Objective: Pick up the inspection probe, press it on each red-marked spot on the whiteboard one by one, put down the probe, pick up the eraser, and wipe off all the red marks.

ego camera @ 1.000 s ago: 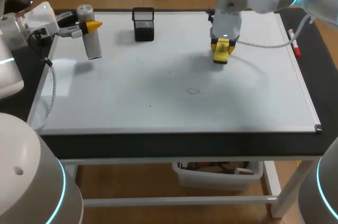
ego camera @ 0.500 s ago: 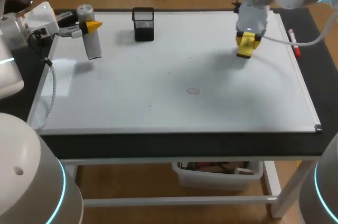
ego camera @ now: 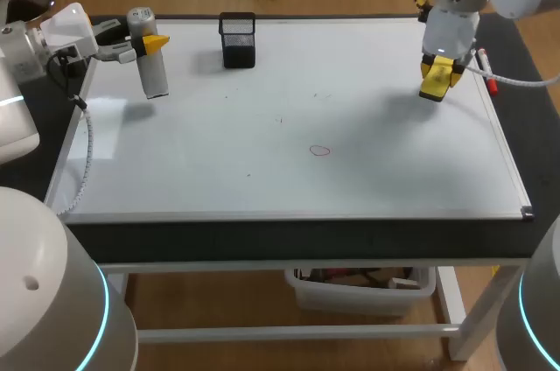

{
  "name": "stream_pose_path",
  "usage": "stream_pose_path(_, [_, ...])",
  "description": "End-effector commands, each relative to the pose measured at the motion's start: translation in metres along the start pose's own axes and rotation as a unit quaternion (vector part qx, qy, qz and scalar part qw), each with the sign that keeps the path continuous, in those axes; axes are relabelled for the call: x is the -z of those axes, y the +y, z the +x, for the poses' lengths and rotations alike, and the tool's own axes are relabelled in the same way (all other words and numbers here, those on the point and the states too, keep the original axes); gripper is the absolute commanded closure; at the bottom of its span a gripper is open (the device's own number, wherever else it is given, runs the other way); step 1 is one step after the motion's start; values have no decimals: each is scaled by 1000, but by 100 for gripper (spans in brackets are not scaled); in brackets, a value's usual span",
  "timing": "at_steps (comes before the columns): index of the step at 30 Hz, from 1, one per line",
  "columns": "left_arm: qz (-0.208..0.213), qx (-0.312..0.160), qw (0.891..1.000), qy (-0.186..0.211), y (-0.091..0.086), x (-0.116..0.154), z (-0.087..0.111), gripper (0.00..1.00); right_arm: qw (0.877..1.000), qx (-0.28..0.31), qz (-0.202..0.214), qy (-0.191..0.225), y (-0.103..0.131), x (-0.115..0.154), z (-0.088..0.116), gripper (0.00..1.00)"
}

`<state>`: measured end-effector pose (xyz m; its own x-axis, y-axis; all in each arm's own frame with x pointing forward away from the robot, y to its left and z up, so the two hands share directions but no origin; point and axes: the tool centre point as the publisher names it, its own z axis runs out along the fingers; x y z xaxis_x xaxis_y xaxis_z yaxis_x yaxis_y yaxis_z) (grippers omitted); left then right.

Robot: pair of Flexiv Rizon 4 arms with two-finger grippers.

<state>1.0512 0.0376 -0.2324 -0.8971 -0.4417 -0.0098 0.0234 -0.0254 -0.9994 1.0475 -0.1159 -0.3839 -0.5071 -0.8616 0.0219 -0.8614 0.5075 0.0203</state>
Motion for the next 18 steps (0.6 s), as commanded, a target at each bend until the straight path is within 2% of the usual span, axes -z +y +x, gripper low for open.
stream_pose_path(1, [2, -1, 1000, 0, 0, 0, 0, 100, 1000, 1, 1, 3, 0, 3, 0, 100])
stream_pose_path(15, [2, -1, 1000, 0, 0, 0, 0, 100, 1000, 1, 1, 3, 0, 3, 0, 100])
stream_pose_path(18, [14, -9, 1000, 22, -3, -3, 22, 100, 1000, 1, 1, 3, 0, 3, 0, 100])
